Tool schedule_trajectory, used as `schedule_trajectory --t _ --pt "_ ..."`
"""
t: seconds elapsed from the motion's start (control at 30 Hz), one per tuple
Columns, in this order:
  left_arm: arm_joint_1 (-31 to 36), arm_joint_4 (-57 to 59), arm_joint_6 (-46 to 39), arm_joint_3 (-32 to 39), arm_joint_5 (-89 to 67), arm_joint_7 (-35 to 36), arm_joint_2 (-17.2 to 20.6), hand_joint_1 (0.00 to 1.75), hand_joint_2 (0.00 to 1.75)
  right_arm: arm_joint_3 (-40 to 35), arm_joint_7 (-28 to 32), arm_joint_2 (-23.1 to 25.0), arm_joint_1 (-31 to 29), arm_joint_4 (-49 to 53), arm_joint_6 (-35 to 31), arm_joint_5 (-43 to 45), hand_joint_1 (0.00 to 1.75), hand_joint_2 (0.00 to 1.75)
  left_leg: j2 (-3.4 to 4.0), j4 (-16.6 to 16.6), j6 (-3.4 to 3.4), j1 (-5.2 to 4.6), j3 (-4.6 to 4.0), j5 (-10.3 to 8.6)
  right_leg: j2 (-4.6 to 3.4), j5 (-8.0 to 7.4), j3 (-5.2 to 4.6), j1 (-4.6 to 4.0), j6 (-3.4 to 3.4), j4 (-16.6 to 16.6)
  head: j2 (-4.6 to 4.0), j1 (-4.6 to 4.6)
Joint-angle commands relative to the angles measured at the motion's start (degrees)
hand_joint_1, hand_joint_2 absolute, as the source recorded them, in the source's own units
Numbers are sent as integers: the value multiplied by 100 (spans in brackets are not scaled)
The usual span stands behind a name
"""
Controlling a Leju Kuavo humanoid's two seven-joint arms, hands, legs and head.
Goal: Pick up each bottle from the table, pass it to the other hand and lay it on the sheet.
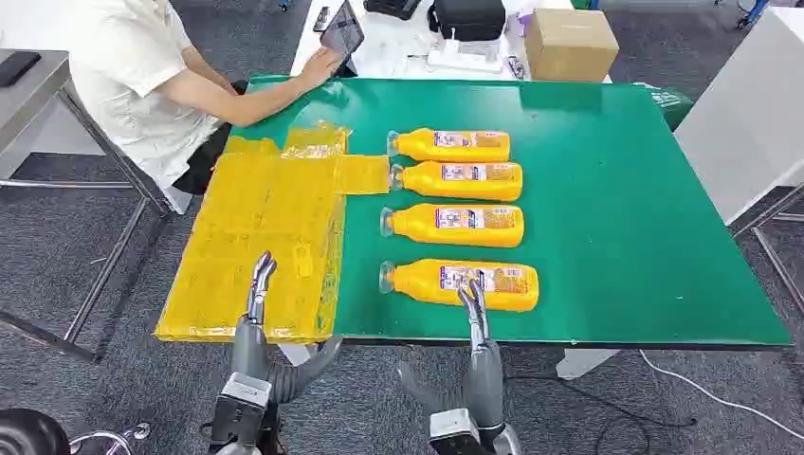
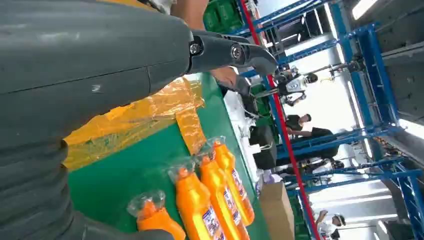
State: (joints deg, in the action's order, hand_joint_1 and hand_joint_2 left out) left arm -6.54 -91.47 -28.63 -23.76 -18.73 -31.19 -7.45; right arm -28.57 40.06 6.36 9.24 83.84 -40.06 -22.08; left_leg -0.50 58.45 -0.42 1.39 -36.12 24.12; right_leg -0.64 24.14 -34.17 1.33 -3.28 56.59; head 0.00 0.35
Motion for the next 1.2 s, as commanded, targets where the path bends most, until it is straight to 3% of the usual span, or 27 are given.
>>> schedule_trajectory --t 0.03,0.27,0.37,0.5,0.6,0.67,0.73,0.83,0.97,1.07,1.2 --pt "194 356 -27 -25 0 30 46 0 175 223 -6 22 -45 -172 6 -431 0 175 -2 -9 10 -2 26 5 11 7 28 -2 14 -9 0 0" --pt "194 356 -27 -25 0 30 46 0 175 223 -6 22 -45 -172 6 -431 0 175 0 -9 11 -1 29 7 10 7 30 -3 15 -9 0 2" --pt "244 407 3 70 35 26 17 0 175 902 -6 144 46 -188 6 -1305 0 175 -5 -10 12 -2 33 7 15 9 36 -4 16 -10 0 2" --pt "236 454 30 84 115 -60 -6 0 175 1310 -6 -19 21 131 6 -1164 0 175 -8 -9 10 -3 23 3 16 6 26 -1 11 -10 0 0" --pt "239 489 27 94 148 -74 -5 0 175 1751 -58 114 -27 -166 6 -1705 0 175 -4 -10 19 -2 45 12 18 12 51 -5 20 -15 0 2" --pt "217 495 61 96 150 -80 17 0 175 1947 -486 10 -110 -454 6 -2581 0 175 -5 -12 12 -3 30 4 14 5 34 -2 13 -13 0 2" --pt "211 504 67 114 159 -87 9 0 175 1939 -530 -128 -173 -505 6 -2670 0 175 -5 -10 8 -2 20 0 11 1 23 -1 8 -12 0 0" --pt "239 591 91 200 258 -63 -83 0 175 1853 -1582 -456 -231 -477 6 -4013 0 175 -1 -11 11 -2 27 3 9 2 31 -3 11 -15 0 0" --pt "252 614 90 205 260 -63 -93 0 175 1827 -1628 -513 -259 -497 6 -3994 0 175 2 -11 13 -3 32 5 7 3 36 -2 12 -15 0 -2" --pt "257 625 168 198 290 -69 -107 0 175 1488 -2533 -918 -474 -795 6 -4679 0 175 3 -11 13 -2 33 5 7 3 37 -4 13 -16 0 2" --pt "355 736 235 162 327 -89 -164 0 175 1317 -2882 -1093 -974 -1319 75 -4826 0 175 10 -9 11 -1 25 2 -2 -4 28 -3 9 -15 0 0"
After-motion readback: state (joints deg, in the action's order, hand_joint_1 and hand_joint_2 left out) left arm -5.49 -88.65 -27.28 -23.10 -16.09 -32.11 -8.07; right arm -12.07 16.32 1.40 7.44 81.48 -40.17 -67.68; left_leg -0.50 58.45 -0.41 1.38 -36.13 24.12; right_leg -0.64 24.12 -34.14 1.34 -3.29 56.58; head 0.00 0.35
